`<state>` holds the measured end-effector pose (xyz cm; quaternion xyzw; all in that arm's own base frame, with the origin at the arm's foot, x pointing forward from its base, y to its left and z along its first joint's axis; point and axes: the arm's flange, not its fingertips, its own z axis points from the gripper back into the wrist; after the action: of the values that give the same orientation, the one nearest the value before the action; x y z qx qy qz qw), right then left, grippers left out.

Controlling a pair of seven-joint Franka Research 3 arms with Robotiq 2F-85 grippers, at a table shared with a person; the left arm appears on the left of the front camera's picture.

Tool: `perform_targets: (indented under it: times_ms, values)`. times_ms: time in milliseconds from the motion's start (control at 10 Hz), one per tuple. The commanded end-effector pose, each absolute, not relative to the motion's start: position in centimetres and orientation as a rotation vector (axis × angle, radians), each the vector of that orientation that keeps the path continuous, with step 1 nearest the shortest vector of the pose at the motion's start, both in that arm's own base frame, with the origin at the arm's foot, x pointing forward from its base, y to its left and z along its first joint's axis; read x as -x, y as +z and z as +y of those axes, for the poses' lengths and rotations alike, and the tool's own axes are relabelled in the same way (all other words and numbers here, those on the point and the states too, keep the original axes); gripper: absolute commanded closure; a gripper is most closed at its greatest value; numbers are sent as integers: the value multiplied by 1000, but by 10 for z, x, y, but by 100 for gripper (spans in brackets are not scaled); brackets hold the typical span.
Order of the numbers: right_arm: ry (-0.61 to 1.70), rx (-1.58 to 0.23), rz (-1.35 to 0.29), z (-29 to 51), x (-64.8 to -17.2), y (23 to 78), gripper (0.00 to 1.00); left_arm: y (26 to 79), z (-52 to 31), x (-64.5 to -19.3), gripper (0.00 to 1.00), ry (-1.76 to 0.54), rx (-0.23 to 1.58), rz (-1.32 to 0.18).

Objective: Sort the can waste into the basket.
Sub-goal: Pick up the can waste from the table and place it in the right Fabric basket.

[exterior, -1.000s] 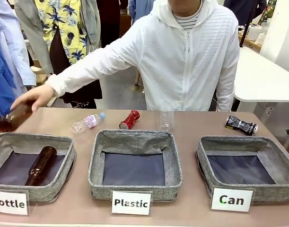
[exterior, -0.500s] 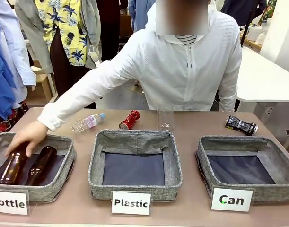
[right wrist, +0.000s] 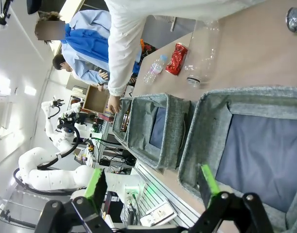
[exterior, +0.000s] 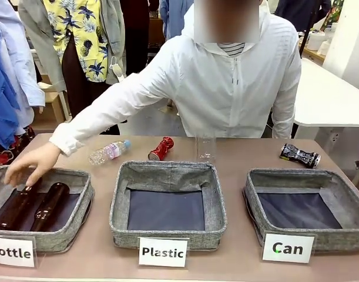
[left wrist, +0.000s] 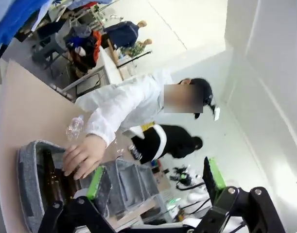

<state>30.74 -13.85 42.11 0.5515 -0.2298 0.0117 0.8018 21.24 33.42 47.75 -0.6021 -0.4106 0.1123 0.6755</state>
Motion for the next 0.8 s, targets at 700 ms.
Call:
perform_targets:
  times_ms: [700]
  values:
    - [38, -1199, -530, -139, -311, 422, 0, 554, 99, -348, 0, -187, 753, -483]
